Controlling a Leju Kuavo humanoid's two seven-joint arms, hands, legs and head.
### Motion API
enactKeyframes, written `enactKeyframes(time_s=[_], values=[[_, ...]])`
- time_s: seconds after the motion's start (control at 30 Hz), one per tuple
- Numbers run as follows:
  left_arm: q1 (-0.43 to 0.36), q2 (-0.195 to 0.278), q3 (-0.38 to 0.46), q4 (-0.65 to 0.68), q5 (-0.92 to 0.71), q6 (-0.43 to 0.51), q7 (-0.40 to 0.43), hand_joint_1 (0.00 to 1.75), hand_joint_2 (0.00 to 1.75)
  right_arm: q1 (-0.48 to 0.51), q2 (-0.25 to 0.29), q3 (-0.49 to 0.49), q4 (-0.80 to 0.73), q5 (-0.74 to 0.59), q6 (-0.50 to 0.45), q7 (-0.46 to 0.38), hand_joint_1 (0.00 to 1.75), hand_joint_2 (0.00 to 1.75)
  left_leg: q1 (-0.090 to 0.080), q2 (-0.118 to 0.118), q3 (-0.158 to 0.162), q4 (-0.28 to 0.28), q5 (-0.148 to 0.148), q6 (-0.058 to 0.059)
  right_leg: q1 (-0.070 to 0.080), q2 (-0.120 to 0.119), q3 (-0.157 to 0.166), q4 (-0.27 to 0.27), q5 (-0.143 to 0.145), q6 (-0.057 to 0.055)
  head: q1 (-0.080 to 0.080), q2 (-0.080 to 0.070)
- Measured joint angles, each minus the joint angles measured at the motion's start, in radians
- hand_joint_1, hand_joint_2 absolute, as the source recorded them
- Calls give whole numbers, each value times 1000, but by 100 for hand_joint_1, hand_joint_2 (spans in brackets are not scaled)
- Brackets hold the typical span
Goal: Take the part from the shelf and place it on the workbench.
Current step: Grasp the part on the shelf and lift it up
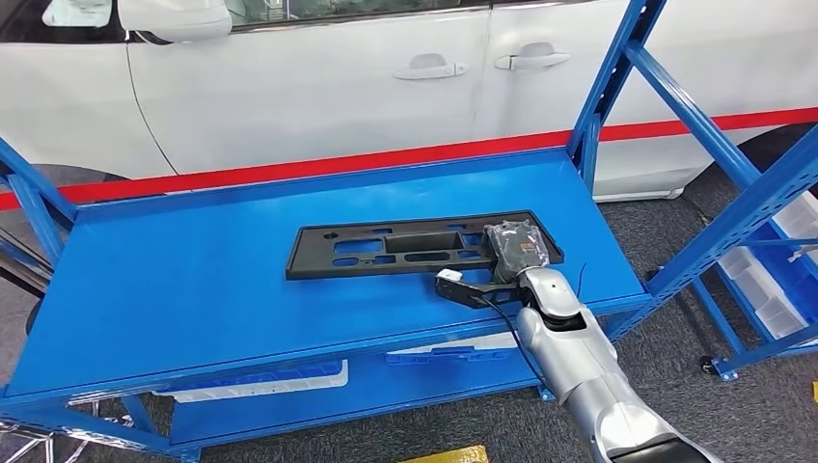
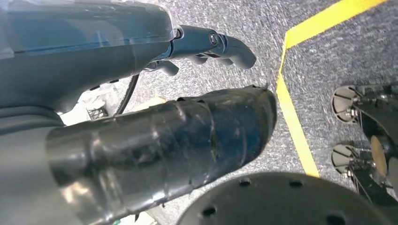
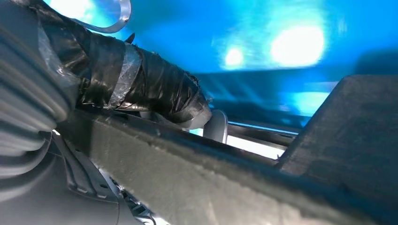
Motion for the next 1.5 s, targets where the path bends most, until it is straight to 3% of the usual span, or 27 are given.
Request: enactKeyframes(time_s=[0.07, 0.27, 0.63, 0.83, 0.97, 1.03, 1.13, 1.17, 1.2, 1.23, 1.3, 1.33, 1.4, 1.5], values=[[2, 2, 2, 0, 31, -2, -30, 0, 175, 5, 9, -1, -16, 12, 11, 4, 175, 175, 0, 0, 0, 0, 0, 0, 0, 0, 0, 0, 0, 0, 0, 0], [6, 20, 18, 0, 68, -18, -73, 0, 175, 29, 49, -1, -75, 32, 41, 24, 175, 175, 0, 1, 0, 0, 0, 0, -1, 2, 0, 0, 0, 0, 0, 0], [10, 24, 19, 0, 66, -11, -71, 0, 175, 54, 52, -1, -119, 29, 33, 20, 175, 175, 0, 1, 0, 0, 0, 0, 0, 2, -1, 0, 0, 0, 0, 0], [9, 24, -11, 1, 90, 3, -29, 0, 175, 199, 7, 0, -434, 24, 18, -26, 175, 175, -2, 1, -5, 2, -2, 1, -2, 2, -5, -2, 0, 1, 0, 0], [7, 30, -31, 4, 90, 16, -15, 0, 175, 215, 1, 11, -546, 21, 26, -31, 175, 175, -2, 3, 1, -10, 2, 18, -6, 2, -2, -6, -1, 12, 0, 0], [7, 30, -37, 4, 91, 18, -11, 0, 175, 220, -4, 15, -584, 21, 26, -34, 175, 175, 5, 7, 11, -31, 15, 25, -5, 2, -13, 32, -34, 18, 0, 0], [5, 30, -44, 5, 98, 18, -6, 0, 175, 230, -23, 32, -627, 21, 25, -41, 175, 175, 9, 9, 13, -37, 20, 28, -16, 1, -85, 200, -129, 29, 0, 0], [5, 31, -47, 5, 101, 18, -5, 0, 175, 235, -29, 40, -640, 20, 25, -42, 175, 175, 9, 9, 12, -35, 19, 27, -22, 1, -104, 241, -139, 34, 0, 0], [5, 31, -50, 5, 104, 18, -4, 0, 175, 240, -35, 47, -652, 19, 26, -42, 175, 175, 11, 9, 11, -31, 17, 25, -28, 0, -108, 251, -130, 40, 0, 0], [4, 31, -52, 5, 107, 18, -3, 0, 175, 243, -41, 54, -663, 18, 27, -42, 175, 175, 14, 9, 9, -26, 15, 21, -35, -1, -94, 222, -102, 46, 0, 0], [5, 32, -55, 6, 111, 17, -1, 0, 175, 245, -49, 65, -683, 15, 28, -43, 175, 175, 20, 9, 3, -10, 7, 6, -45, -3, -34, 104, -41, 59, 0, 0], [5, 33, -57, 7, 112, 17, 0, 0, 175, 245, -51, 70, -691, 13, 28, -42, 175, 175, 21, 8, -1, -2, 4, -3, -44, -1, -13, 60, -22, 58, 0, 0], [4, 36, -59, 10, 113, 16, 0, 0, 175, 245, -55, 79, -703, 10, 29, -42, 175, 175, 19, 5, -9, 8, 6, -19, -39, 5, -8, 36, -19, 46, 0, 0], [5, 36, -61, 10, 117, 14, 2, 0, 175, 243, -59, 94, -709, 7, 35, -42, 175, 175, 26, 4, -23, 17, 3, -38, -35, 7, -27, 33, -3, 15, -1, 0]])
